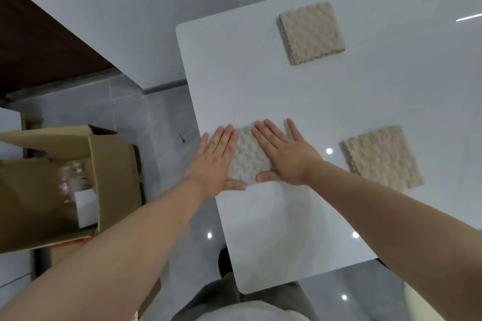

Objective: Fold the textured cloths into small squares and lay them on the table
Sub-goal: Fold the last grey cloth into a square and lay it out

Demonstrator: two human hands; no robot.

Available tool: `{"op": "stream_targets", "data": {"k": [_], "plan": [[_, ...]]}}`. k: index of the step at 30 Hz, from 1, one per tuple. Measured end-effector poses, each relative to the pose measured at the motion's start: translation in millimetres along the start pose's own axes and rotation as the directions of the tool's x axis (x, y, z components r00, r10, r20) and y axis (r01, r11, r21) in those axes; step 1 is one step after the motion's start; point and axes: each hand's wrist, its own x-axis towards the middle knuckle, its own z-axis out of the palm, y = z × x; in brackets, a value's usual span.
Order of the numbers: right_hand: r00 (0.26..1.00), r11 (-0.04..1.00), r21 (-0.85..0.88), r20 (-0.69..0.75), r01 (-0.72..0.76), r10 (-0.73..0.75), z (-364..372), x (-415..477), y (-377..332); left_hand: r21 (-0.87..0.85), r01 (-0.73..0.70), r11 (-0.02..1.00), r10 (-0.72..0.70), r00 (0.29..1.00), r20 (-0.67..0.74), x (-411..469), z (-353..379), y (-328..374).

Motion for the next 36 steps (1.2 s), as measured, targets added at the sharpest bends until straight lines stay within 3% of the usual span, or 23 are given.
{"op": "stream_targets", "data": {"k": [4, 9, 12, 15, 19, 22, 27, 33, 36], "plan": [[1.000, 1.000, 0.020, -0.013, 0.008, -0.008, 1, 0, 2, 0.045, -0.029, 0.999, 0.027, 0.998, 0.055, 0, -7, -5], [0.999, 0.999, 0.004, 0.043, -0.032, 0.032, -4, 3, -1, 0.067, -0.051, 0.996, 0.034, 0.969, 0.245, 10, -30, 2], [0.993, 0.990, 0.082, 0.048, -0.115, 0.112, -22, 7, -10, 0.013, -0.159, 0.987, 0.150, 0.953, 0.263, 22, -65, -12], [0.965, 0.955, 0.161, -0.042, -0.251, 0.260, -43, 1, -31, -0.022, -0.243, 0.970, 0.242, 0.943, 0.228, 29, -103, -32], [0.830, 0.794, 0.314, -0.029, -0.521, 0.557, -69, -5, -77, 0.045, -0.334, 0.941, 0.318, 0.924, 0.210, 23, -148, -61], [0.706, 0.646, 0.431, -0.026, -0.630, 0.707, -82, -4, -106, 0.104, -0.405, 0.908, 0.376, 0.900, 0.221, 30, -170, -82], [0.584, 0.491, 0.548, -0.007, -0.677, 0.812, -77, -3, -130, 0.126, -0.449, 0.884, 0.422, 0.885, 0.196, 62, -173, -92], [0.442, 0.330, 0.679, -0.010, -0.656, 0.897, -49, 8, -116, 0.076, -0.520, 0.851, 0.486, 0.833, 0.265, 91, -181, -90], [0.436, 0.302, 0.704, 0.012, -0.643, 0.900, -48, 18, -99, 0.109, -0.560, 0.821, 0.530, 0.820, 0.215, 118, -208, -88]]}}
